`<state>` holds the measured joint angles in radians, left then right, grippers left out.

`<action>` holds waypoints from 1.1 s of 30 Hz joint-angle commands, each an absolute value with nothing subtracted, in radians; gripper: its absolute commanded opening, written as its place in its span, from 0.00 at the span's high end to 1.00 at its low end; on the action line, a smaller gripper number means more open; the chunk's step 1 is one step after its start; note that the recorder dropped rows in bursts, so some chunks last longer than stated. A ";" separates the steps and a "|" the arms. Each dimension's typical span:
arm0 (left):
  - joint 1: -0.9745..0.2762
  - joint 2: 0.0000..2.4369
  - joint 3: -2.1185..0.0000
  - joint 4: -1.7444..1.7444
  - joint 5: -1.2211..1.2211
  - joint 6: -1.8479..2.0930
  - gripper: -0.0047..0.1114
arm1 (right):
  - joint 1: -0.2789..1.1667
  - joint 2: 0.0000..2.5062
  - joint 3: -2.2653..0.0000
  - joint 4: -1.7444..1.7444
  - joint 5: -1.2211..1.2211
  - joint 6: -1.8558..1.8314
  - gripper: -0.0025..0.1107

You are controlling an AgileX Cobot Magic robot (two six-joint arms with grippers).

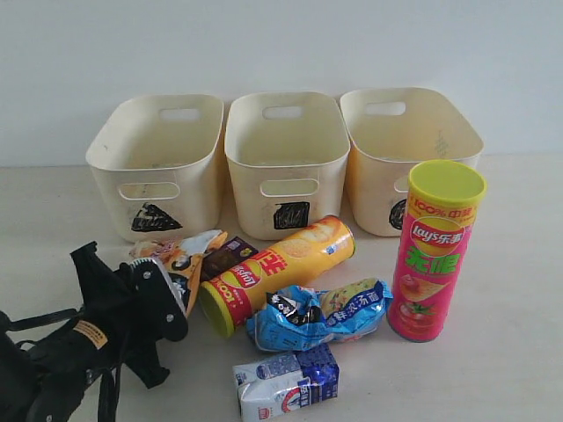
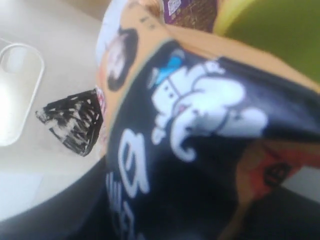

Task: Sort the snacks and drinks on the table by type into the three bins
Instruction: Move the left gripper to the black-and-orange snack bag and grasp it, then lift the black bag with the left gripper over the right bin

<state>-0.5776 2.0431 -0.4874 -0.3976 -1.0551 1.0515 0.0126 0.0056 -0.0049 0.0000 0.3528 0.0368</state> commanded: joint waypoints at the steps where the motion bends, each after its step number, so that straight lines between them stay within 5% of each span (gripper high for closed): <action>1: -0.583 2.000 -0.436 -0.408 -1.112 1.048 0.92 | 0.010 0.000 0.000 0.000 0.348 0.043 0.97; 23: -0.914 1.803 -0.359 -0.747 -1.221 1.240 0.92 | 0.010 0.000 0.000 0.000 0.348 0.043 0.97; 33: -0.931 1.583 -0.373 -0.688 -1.221 1.306 0.92 | 0.010 0.000 0.000 0.000 0.348 0.043 0.97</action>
<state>-0.9255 1.6397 -0.3597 -0.7233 -1.1860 1.2842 0.0126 0.0056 -0.0049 0.0000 0.3528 0.0368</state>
